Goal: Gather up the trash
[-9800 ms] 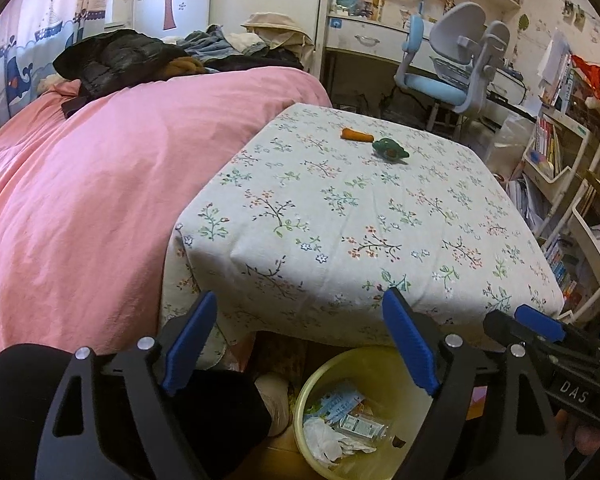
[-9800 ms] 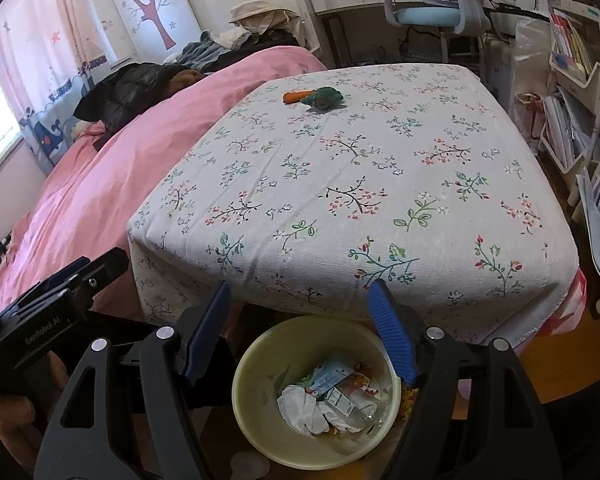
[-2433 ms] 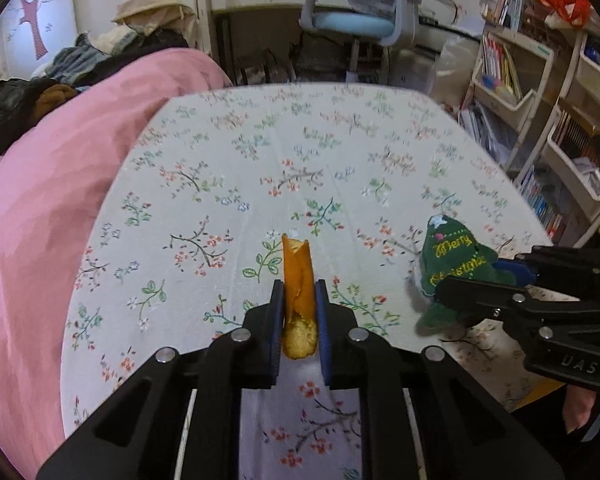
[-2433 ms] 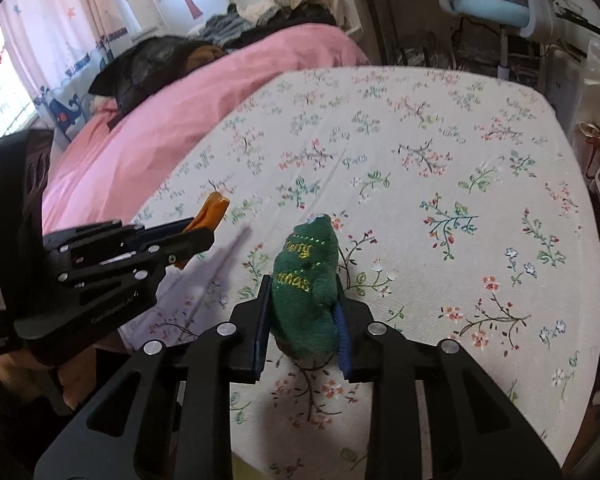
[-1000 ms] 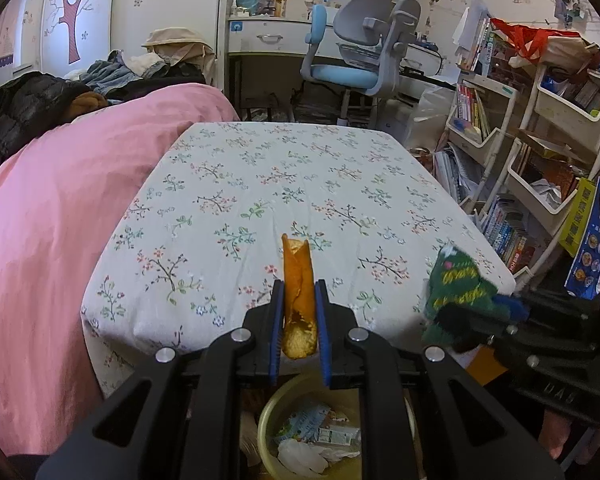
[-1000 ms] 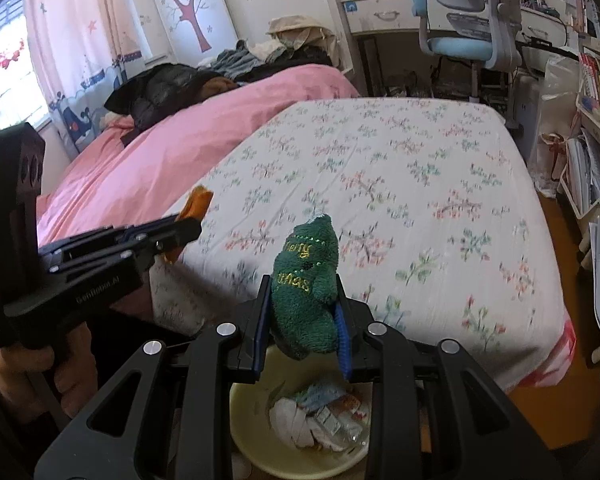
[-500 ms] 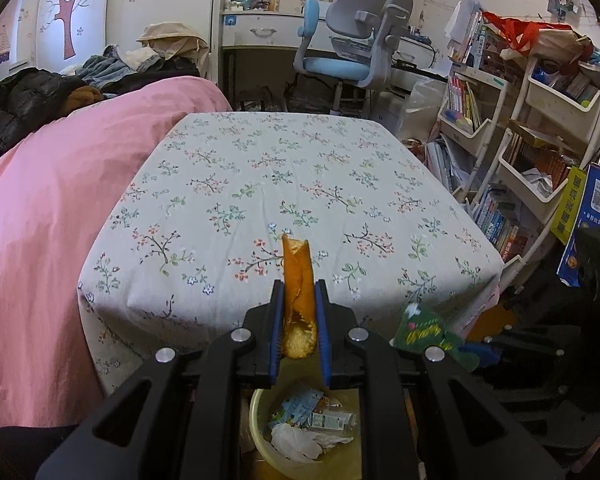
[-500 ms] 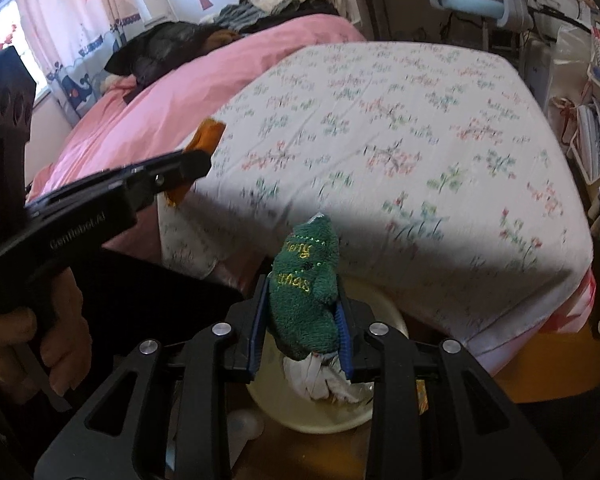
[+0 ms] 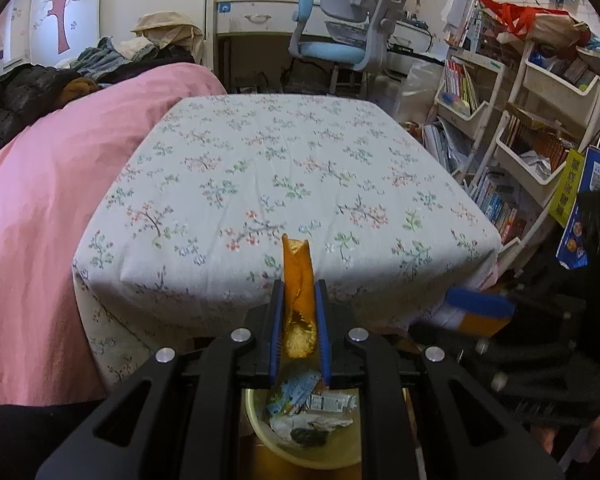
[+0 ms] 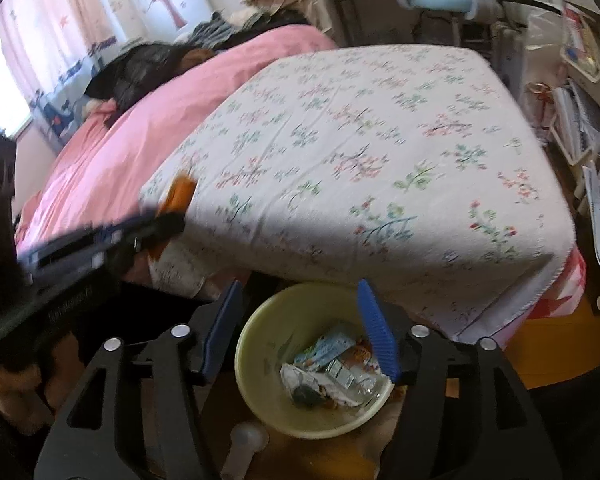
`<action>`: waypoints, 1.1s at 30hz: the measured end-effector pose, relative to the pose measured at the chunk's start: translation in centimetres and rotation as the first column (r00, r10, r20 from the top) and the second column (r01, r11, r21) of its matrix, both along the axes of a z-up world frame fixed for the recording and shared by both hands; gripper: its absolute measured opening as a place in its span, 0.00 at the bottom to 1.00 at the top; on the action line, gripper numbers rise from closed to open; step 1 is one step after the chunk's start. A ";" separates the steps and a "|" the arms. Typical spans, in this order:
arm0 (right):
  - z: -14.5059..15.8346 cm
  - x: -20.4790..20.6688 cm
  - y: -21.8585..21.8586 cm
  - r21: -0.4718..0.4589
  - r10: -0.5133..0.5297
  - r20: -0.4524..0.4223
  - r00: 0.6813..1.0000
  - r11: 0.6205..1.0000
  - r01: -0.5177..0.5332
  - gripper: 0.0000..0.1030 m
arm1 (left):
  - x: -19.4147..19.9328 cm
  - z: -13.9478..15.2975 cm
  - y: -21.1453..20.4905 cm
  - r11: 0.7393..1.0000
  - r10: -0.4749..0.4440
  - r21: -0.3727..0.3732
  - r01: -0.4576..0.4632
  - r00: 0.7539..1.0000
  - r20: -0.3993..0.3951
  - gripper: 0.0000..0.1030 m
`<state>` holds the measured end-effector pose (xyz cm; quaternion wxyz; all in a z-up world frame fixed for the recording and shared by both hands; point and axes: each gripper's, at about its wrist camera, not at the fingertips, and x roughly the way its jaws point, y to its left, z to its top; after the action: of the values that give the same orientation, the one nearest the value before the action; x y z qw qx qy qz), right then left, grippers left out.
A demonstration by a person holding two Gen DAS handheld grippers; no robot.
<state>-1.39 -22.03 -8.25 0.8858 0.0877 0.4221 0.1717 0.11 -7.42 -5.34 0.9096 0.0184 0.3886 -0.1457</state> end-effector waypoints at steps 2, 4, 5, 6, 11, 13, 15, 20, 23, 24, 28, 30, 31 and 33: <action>0.3 0.0 -0.7 0.014 -0.043 0.015 0.999 0.999 0.043 0.62 | -0.2 -0.4 -0.3 1.000 -0.014 0.005 0.015 1.000 -0.027 0.15; 0.8 0.0 -1.5 0.026 -0.087 0.034 0.996 0.996 0.086 0.65 | -0.5 -1.0 -0.6 0.999 -0.035 0.013 0.035 0.998 -0.060 0.15; 1.1 -0.1 -1.9 0.030 -0.111 0.048 0.993 0.994 0.109 0.67 | -0.7 -1.2 -0.8 0.999 -0.041 0.022 0.042 0.997 -0.071 0.16; 1.3 -0.2 -2.2 0.032 -0.130 0.061 0.990 0.991 0.128 0.70 | -0.9 -1.4 -1.0 0.998 -0.045 0.036 0.048 0.996 -0.077 0.16; 2.7 -0.8 -3.1 0.016 -0.196 0.147 0.970 0.981 0.196 0.80 | -1.5 -0.9 -0.9 0.998 -0.007 0.070 0.009 0.999 -0.037 0.53; 3.1 -1.0 -3.1 0.003 -0.203 0.173 0.964 0.979 0.205 0.82 | -1.7 -0.4 -0.6 0.997 0.026 0.079 -0.026 1.000 0.001 0.55; 3.2 -1.1 -3.1 -0.006 -0.202 0.183 0.962 0.978 0.207 0.82 | -1.7 -0.3 -0.3 0.995 0.045 0.087 -0.046 0.999 0.013 0.56; 3.6 -1.3 -2.6 -0.039 -0.201 0.218 0.955 0.976 0.214 0.83 | -1.9 0.6 0.1 0.989 0.099 0.100 -0.107 0.992 0.084 0.72; 3.9 -1.6 -2.0 -0.077 -0.190 0.255 0.948 0.973 0.216 0.85 | -2.3 1.5 0.6 0.982 0.144 0.099 -0.160 0.977 0.154 0.78; 4.0 -1.7 -1.7 -0.092 -0.185 0.271 0.945 0.972 0.217 0.85 | -2.3 1.6 0.8 0.981 0.153 0.097 -0.171 0.974 0.165 0.79; 4.3 -2.2 -0.8 -0.144 -0.169 0.328 0.929 0.963 0.226 0.86 | -2.4 2.4 1.8 0.969 0.221 0.065 -0.240 0.951 0.215 0.87; 4.3 -2.4 -0.5 -0.168 -0.162 0.357 0.920 0.958 0.234 0.87 | -2.3 2.7 2.4 0.961 0.253 0.048 -0.271 0.939 0.233 0.89; 4.3 -2.5 -0.4 -0.174 -0.163 0.364 0.917 0.955 0.239 0.87 | -2.3 2.8 2.5 0.959 0.262 0.043 -0.280 0.935 0.238 0.91; 4.3 -2.5 -0.4 -0.179 -0.167 0.373 0.913 0.952 0.247 0.87 | -2.5 3.0 2.8 0.955 0.279 0.033 -0.295 0.928 0.246 0.92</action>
<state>-3.88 -22.44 -3.94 0.9646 0.0003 0.2606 0.0409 -2.39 -4.61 -2.38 0.9600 0.0102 0.2799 0.0057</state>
